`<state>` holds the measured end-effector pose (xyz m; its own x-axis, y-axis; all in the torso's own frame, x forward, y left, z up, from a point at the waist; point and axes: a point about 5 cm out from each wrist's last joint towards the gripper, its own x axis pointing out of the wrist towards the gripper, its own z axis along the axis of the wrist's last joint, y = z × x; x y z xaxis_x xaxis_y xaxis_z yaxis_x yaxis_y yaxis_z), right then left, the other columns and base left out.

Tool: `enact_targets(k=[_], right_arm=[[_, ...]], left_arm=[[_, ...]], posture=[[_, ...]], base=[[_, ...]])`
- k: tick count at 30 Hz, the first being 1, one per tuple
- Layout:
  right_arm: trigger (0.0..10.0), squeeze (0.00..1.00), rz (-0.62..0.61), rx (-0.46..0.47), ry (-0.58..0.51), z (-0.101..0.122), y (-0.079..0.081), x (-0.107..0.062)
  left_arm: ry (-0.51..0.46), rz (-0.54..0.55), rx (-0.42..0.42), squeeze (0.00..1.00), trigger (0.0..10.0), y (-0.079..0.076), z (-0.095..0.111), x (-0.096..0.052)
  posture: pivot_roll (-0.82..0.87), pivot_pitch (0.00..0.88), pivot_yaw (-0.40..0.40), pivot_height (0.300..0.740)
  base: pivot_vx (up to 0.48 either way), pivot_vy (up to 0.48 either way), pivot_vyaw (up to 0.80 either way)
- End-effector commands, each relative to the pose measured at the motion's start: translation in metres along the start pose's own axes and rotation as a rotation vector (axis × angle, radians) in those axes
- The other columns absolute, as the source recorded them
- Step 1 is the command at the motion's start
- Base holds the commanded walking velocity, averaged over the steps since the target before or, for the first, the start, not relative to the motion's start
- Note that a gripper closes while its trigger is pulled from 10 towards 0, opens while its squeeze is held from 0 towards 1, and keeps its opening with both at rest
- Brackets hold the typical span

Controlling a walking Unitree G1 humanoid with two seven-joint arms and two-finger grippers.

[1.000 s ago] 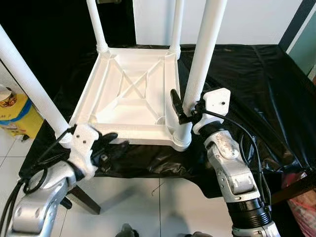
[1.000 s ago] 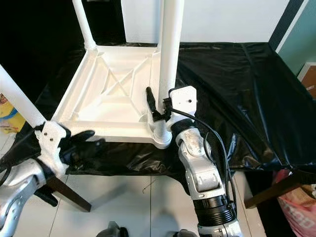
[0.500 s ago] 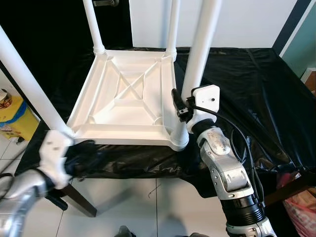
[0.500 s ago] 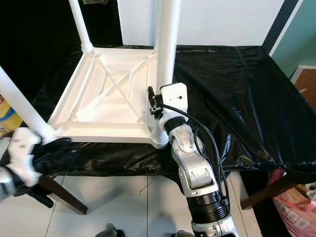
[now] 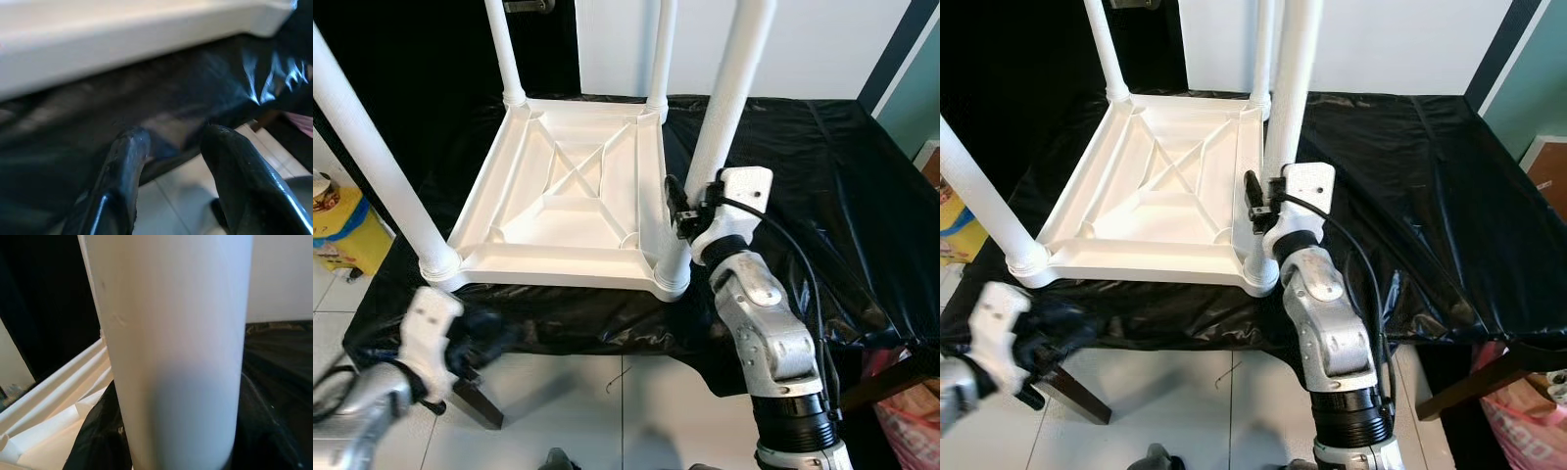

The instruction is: Building children table

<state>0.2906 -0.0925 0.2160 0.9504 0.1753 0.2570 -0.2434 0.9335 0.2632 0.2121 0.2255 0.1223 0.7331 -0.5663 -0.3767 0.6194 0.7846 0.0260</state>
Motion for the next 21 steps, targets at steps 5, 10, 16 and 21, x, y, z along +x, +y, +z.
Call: enact_targets(k=[5, 10, 16, 21], right_arm=[[10.0, 0.0, -0.036, 0.273, -0.053, 0.01, -0.005, -0.009], [10.0, 0.0, -0.028, 0.409, -0.058, 0.01, -0.017, -0.02], [10.0, 0.0, -0.085, 0.601, -0.052, 0.004, -0.043, -0.035], [10.0, 0.0, -0.086, 0.709, -0.036, 0.0, -0.047, -0.04]], left_arm=[[0.003, -0.039, -0.014, 0.0, 10.0, -0.008, -0.002, 0.014], [0.054, 0.017, -0.016, 0.0, 10.0, 0.002, -0.016, 0.031], [0.095, 0.284, -0.013, 0.0, 10.0, 0.051, -0.014, 0.062], [0.099, 0.406, 0.012, 0.0, 10.0, 0.075, 0.002, 0.079]], posture=[[0.01, 0.083, -0.019, 0.74], [-0.01, 0.094, -0.006, 0.74], [-0.03, 0.098, 0.004, 0.74], [-0.03, 0.099, 0.012, 0.74]], base=[[0.0, 0.0, 0.0], [0.0, 0.0, 0.0], [0.0, 0.0, 0.0], [0.0, 0.0, 0.0]])
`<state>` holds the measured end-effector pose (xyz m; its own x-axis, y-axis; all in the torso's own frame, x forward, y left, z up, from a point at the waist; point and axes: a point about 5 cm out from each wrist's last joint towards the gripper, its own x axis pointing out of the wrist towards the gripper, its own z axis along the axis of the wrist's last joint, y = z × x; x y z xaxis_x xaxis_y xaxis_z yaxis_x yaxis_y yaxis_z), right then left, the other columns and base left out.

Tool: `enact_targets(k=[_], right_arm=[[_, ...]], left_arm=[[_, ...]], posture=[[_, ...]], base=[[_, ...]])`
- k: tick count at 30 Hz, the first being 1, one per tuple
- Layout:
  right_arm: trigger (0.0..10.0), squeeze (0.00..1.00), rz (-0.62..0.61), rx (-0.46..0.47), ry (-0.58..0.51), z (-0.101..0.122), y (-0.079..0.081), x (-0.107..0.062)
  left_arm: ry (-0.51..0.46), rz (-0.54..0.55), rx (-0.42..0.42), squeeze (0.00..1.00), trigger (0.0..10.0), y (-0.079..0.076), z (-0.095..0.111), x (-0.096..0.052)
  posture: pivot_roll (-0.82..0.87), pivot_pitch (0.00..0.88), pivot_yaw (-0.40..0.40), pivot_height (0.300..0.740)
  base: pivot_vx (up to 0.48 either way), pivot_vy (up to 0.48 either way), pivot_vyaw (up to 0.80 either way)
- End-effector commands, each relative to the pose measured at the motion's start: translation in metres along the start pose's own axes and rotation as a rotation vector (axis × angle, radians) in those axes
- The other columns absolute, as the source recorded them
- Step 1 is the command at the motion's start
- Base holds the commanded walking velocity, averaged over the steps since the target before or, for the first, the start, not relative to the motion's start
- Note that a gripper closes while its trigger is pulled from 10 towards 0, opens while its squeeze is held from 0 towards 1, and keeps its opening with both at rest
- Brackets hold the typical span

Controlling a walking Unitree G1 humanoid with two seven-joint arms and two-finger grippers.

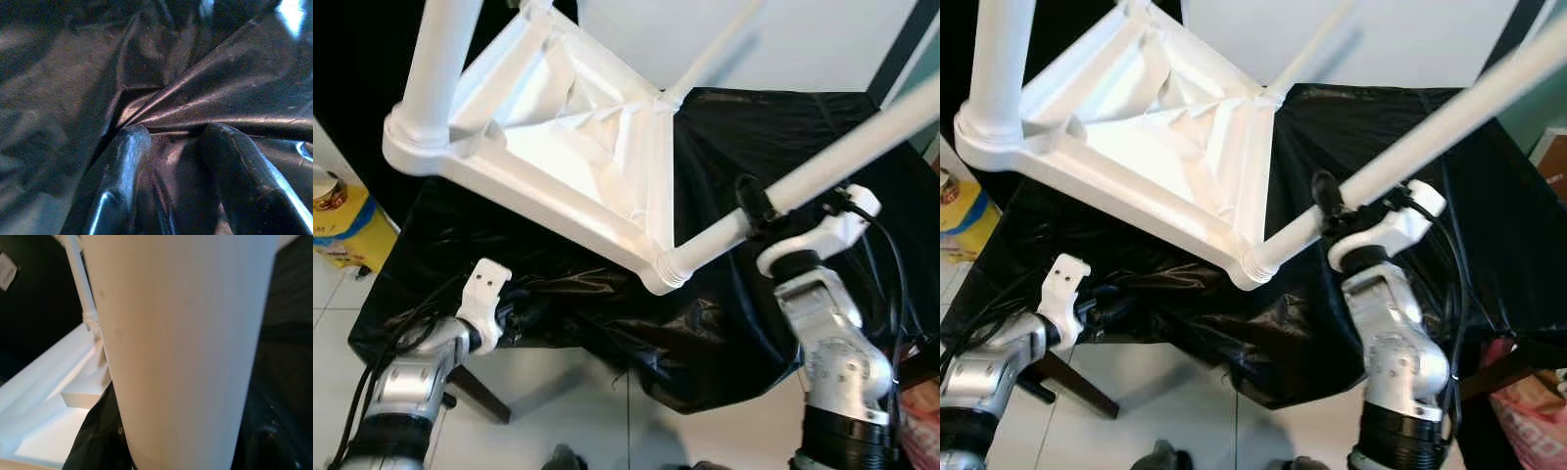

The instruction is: Building children table

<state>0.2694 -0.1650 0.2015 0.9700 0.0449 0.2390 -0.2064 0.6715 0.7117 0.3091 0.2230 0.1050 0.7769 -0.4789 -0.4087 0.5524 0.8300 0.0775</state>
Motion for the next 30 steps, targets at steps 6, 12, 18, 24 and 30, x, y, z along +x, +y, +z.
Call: enact_targets(k=[6, 12, 18, 24, 30], right_arm=[[10.0, 0.0, -0.016, 0.32, 0.06, -0.027, -0.003, -0.013], [10.0, 0.0, -0.096, 0.419, 0.047, -0.034, -0.028, -0.023], [10.0, 0.0, -0.154, 0.477, 0.029, -0.038, -0.045, -0.031], [10.0, 0.05, -0.264, 0.57, -0.021, -0.046, -0.067, -0.053], [10.0, 1.0, -0.346, 0.63, -0.068, -0.048, -0.077, -0.074]], left_arm=[[-0.068, 0.461, -0.05, 0.0, 10.0, 0.04, 0.045, 0.026], [-0.383, 0.336, -0.182, 0.0, 10.0, 0.028, 0.149, 0.047], [-0.542, 0.178, -0.179, 0.0, 10.0, 0.001, 0.215, 0.055], [-0.62, 0.091, -0.126, 0.0, 10.0, -0.052, 0.265, 0.069], [-0.656, 0.055, -0.083, 0.0, 10.0, -0.079, 0.29, 0.072]], posture=[[-0.03, 0.1, 0.021, 0.74], [-0.04, 0.107, 0.039, 0.74], [-0.05, 0.114, 0.054, 0.74], [-0.06, 0.126, 0.078, 0.74], [-0.07, 0.138, 0.097, 0.74]], base=[[0.0, 0.0, 0.0], [0.0, 0.0, 0.0], [0.0, 0.0, 0.0], [0.0, 0.0, 0.0], [0.0, 0.0, 0.0]])
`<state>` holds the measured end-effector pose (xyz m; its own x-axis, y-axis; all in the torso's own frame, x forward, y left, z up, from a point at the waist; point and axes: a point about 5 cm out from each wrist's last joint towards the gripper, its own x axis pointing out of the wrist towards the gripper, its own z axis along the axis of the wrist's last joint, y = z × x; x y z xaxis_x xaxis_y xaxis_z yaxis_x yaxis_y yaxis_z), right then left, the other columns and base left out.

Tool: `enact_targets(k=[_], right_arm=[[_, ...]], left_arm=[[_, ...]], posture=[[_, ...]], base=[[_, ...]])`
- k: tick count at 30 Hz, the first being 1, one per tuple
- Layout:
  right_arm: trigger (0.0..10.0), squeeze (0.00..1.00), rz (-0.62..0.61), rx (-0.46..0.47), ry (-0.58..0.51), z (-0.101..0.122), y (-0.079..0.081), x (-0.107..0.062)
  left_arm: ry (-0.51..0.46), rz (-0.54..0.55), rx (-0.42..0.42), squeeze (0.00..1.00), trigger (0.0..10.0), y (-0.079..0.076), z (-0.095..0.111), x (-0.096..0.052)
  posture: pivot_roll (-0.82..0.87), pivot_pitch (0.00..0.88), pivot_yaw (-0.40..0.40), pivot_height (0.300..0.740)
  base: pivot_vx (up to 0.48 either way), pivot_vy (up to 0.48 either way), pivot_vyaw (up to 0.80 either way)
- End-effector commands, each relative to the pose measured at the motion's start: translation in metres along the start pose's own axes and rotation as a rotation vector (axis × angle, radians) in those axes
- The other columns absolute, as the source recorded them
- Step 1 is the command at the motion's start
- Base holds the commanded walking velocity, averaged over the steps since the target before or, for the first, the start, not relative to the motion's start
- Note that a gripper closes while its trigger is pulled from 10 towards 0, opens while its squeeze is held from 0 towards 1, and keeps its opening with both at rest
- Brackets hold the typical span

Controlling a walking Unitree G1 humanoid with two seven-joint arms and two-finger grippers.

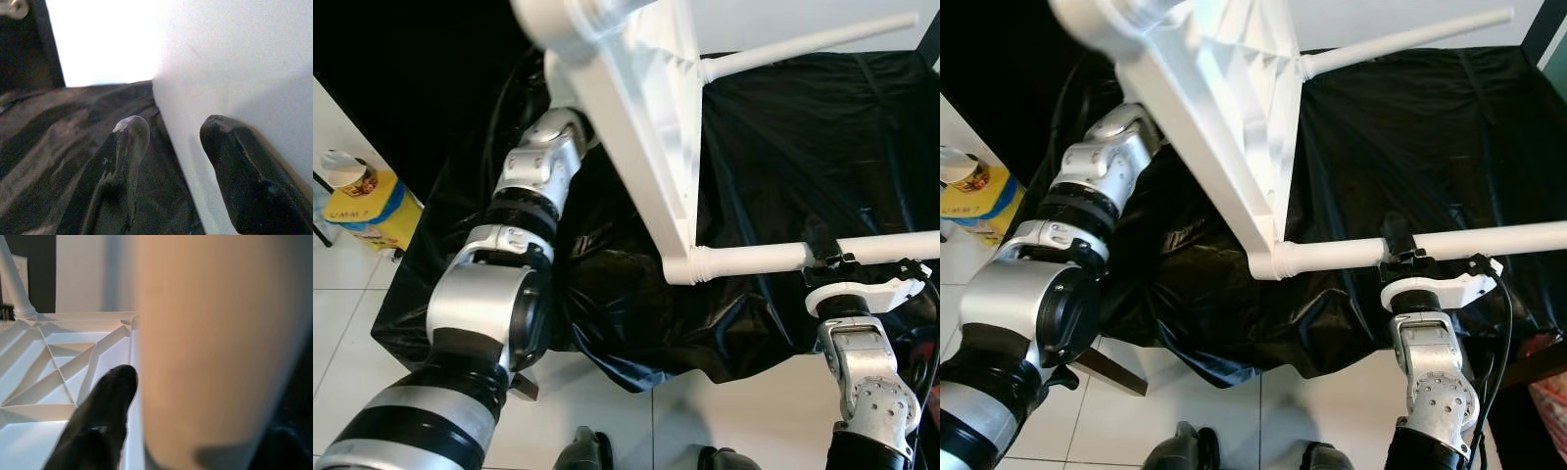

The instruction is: Building children table

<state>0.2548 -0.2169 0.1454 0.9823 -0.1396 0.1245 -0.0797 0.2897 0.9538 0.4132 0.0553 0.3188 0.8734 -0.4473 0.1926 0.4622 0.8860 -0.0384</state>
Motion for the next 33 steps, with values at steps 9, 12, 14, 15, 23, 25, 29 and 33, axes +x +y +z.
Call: enact_targets(k=[9, 12, 14, 15, 23, 25, 29, 33], right_arm=[[10.0, 1.0, -0.202, 0.145, 0.018, -0.024, -0.051, -0.095], [10.0, 0.38, -0.249, 0.098, 0.053, -0.022, -0.065, -0.126], [10.0, 0.38, -0.268, 0.097, 0.059, -0.022, -0.068, -0.135], [10.0, 0.38, -0.268, 0.097, 0.059, -0.022, -0.068, -0.135], [10.0, 0.0, -0.413, -0.01, 0.146, -0.03, -0.091, -0.181], [10.0, 0.0, -0.444, -0.075, 0.153, -0.028, -0.095, -0.187], [10.0, 0.0, -0.473, -0.15, 0.135, -0.023, -0.097, -0.191], [10.0, 0.0, -0.444, -0.257, 0.146, -0.016, -0.092, -0.189]], left_arm=[[-0.076, -0.089, 0.096, 0.0, 10.0, -0.04, 0.035, 0.015], [-0.095, -0.104, 0.113, 0.0, 10.0, -0.046, 0.044, 0.017], [-0.099, -0.109, 0.114, 0.0, 10.0, -0.047, 0.046, 0.017], [-0.099, -0.109, 0.114, 0.0, 10.0, -0.047, 0.046, 0.017], [-0.132, -0.13, 0.173, 0.0, 10.0, -0.054, 0.061, 0.019], [-0.136, -0.135, 0.173, 0.0, 10.0, -0.056, 0.063, 0.02], [-0.14, -0.136, 0.179, 0.0, 10.0, -0.058, 0.065, 0.021], [-0.147, -0.134, 0.172, 0.0, 10.0, -0.059, 0.067, 0.021]], posture=[[-0.1, 0.159, 0.145, 0.74], [-0.1, 0.168, 0.173, 0.74], [-0.1, 0.168, 0.173, 0.74], [-0.1, 0.168, 0.173, 0.74], [-0.11, 0.196, 0.218, 0.74], [-0.12, 0.208, 0.222, 0.74], [-0.12, 0.214, 0.223, 0.74], [-0.12, 0.219, 0.221, 0.74]], base=[[0.0, 0.0, 0.0], [0.0, 0.0, 0.0], [0.0, 0.0, 0.0], [0.0, 0.0, 0.0], [0.0, 0.0, 0.0], [0.0, 0.0, 0.0], [0.0, 0.0, 0.0], [0.0, 0.0, 0.0]])
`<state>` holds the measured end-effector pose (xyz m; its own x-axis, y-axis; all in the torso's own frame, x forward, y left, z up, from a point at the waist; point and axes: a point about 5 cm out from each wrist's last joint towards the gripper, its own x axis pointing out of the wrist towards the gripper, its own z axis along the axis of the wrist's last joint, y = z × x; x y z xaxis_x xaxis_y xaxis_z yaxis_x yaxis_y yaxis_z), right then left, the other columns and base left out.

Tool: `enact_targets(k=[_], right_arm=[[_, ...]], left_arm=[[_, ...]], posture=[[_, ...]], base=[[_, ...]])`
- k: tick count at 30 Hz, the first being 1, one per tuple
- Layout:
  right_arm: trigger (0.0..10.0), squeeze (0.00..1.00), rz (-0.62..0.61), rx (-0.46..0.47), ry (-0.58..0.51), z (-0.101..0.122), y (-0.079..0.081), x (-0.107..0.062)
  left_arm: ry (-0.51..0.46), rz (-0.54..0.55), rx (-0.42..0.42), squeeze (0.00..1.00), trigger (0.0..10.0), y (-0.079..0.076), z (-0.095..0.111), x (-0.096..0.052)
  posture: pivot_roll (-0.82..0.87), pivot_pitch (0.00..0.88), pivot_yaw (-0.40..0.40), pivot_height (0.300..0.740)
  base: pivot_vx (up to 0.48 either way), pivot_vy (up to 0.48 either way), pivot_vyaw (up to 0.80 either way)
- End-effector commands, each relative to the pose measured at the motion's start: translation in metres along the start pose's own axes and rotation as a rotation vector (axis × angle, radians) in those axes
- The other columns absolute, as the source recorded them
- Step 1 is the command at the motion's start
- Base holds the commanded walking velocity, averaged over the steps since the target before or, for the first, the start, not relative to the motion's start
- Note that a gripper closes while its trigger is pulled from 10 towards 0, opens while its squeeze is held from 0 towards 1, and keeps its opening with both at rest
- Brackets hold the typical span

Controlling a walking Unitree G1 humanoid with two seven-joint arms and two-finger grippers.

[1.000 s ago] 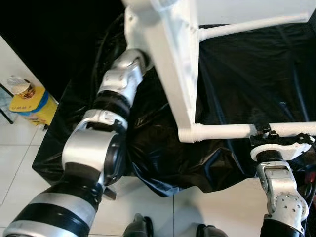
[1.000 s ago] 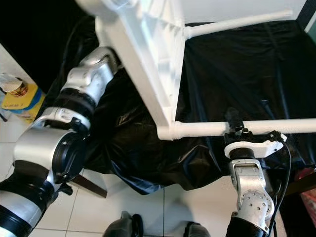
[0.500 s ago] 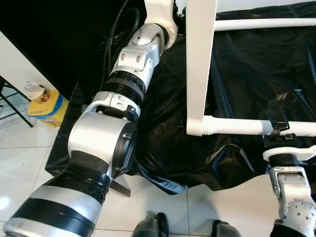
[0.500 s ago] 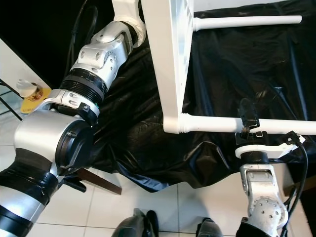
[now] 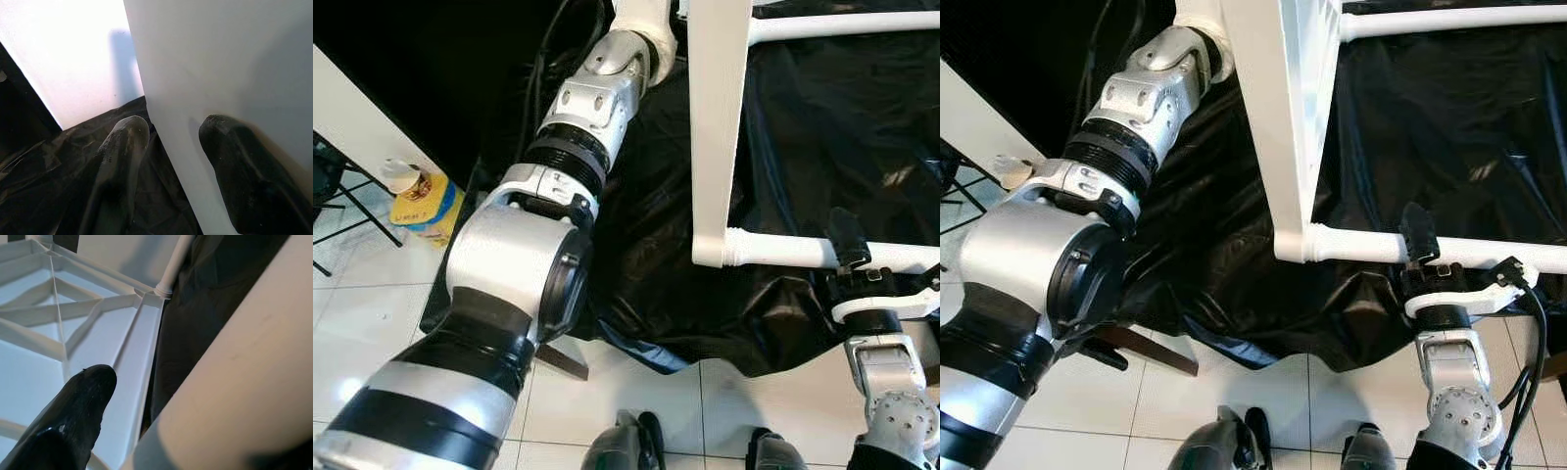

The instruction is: Building children table

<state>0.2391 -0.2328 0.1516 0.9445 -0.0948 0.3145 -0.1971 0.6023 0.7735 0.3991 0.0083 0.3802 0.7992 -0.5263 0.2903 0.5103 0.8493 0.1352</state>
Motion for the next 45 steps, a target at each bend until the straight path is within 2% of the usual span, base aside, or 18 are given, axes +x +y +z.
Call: enact_targets(k=[1, 2, 3, 4, 5, 10, 13, 14, 15, 17, 19, 21, 22, 25, 45], right_arm=[[10.0, 0.0, -0.612, -0.023, 0.314, -0.047, -0.045, -0.191], [10.0, 0.0, -0.649, -0.152, 0.301, -0.041, -0.048, -0.191], [10.0, 0.0, -0.649, -0.152, 0.301, -0.041, -0.048, -0.191], [10.0, 0.0, -0.67, -0.238, 0.287, -0.037, -0.05, -0.191], [10.0, 0.0, -0.688, -0.387, 0.235, -0.028, -0.045, -0.193], [10.0, 0.0, -0.701, -0.431, 0.219, -0.022, -0.035, -0.196], [10.0, 0.0, -0.659, -0.449, 0.206, -0.021, -0.025, -0.212], [10.0, 0.0, -0.65, -0.481, 0.188, -0.02, -0.024, -0.215], [10.0, 0.0, -0.65, -0.481, 0.188, -0.02, -0.024, -0.215], [10.0, 0.0, -0.697, -0.54, 0.183, -0.024, -0.029, -0.229], [10.0, 0.0, -0.711, -0.564, 0.184, -0.027, -0.03, -0.233], [10.0, 0.0, -0.766, -0.606, 0.193, -0.036, -0.036, -0.251], [10.0, 0.0, -0.8, -0.615, 0.189, -0.04, -0.039, -0.259], [10.0, 0.0, -0.825, -0.608, 0.172, -0.047, -0.041, -0.269], [10.0, 0.0, -0.825, -0.608, 0.172, -0.047, -0.041, -0.269]], left_arm=[[-0.043, -0.029, 0.017, 0.0, 10.0, -0.006, 0.012, 0.002], [-0.042, -0.027, 0.014, 0.0, 10.0, -0.006, 0.011, 0.003], [-0.042, -0.027, 0.014, 0.0, 10.0, -0.006, 0.011, 0.003], [-0.042, -0.026, 0.013, 0.0, 10.0, -0.006, 0.011, 0.003], [-0.041, -0.023, 0.008, 0.0, 10.0, -0.006, 0.01, 0.003], [-0.041, -0.022, 0.001, 0.0, 10.0, -0.006, 0.01, 0.003], [-0.044, -0.02, -0.008, 0.0, 10.0, -0.007, 0.01, 0.004], [-0.045, -0.021, -0.01, 0.0, 10.0, -0.008, 0.01, 0.004], [-0.045, -0.021, -0.01, 0.0, 10.0, -0.008, 0.01, 0.004], [-0.048, -0.027, -0.011, 0.0, 10.0, -0.01, 0.011, 0.004], [-0.049, -0.028, -0.011, 0.0, 10.0, -0.01, 0.011, 0.005], [-0.055, -0.036, -0.007, 0.0, 10.0, -0.012, 0.013, 0.005], [-0.057, -0.039, -0.004, 0.0, 10.0, -0.013, 0.014, 0.005], [-0.06, -0.044, 0.0, 0.0, 10.0, -0.014, 0.015, 0.006], [-0.06, -0.044, 0.0, 0.0, 10.0, -0.014, 0.015, 0.006]], posture=[[-0.13, 0.228, 0.221, 0.74], [-0.14, 0.233, 0.219, 0.74], [-0.14, 0.233, 0.219, 0.74], [-0.14, 0.233, 0.219, 0.74], [-0.16, 0.24, 0.217, 0.74], [-0.17, 0.244, 0.217, 0.74], [-0.18, 0.256, 0.222, 0.74], [-0.19, 0.256, 0.224, 0.74], [-0.19, 0.256, 0.224, 0.74], [-0.19, 0.258, 0.227, 0.74], [-0.19, 0.258, 0.227, 0.74], [-0.19, 0.255, 0.241, 0.74], [-0.19, 0.254, 0.243, 0.74], [-0.2, 0.252, 0.256, 0.74], [-0.2, 0.252, 0.256, 0.74]], base=[[0.0, 0.0, 0.0], [0.0, 0.0, 0.0], [0.0, 0.0, 0.0], [0.0, 0.0, 0.0], [0.0, 0.0, 0.0], [0.0, 0.0, 0.0], [0.0, 0.0, 0.0], [0.0, 0.0, 0.0], [0.0, 0.0, 0.0], [0.0, 0.0, 0.0], [0.0, 0.0, 0.0], [0.0, 0.0, 0.0], [0.0, 0.0, 0.0], [0.0, 0.0, 0.0], [0.0, 0.0, 0.0]])
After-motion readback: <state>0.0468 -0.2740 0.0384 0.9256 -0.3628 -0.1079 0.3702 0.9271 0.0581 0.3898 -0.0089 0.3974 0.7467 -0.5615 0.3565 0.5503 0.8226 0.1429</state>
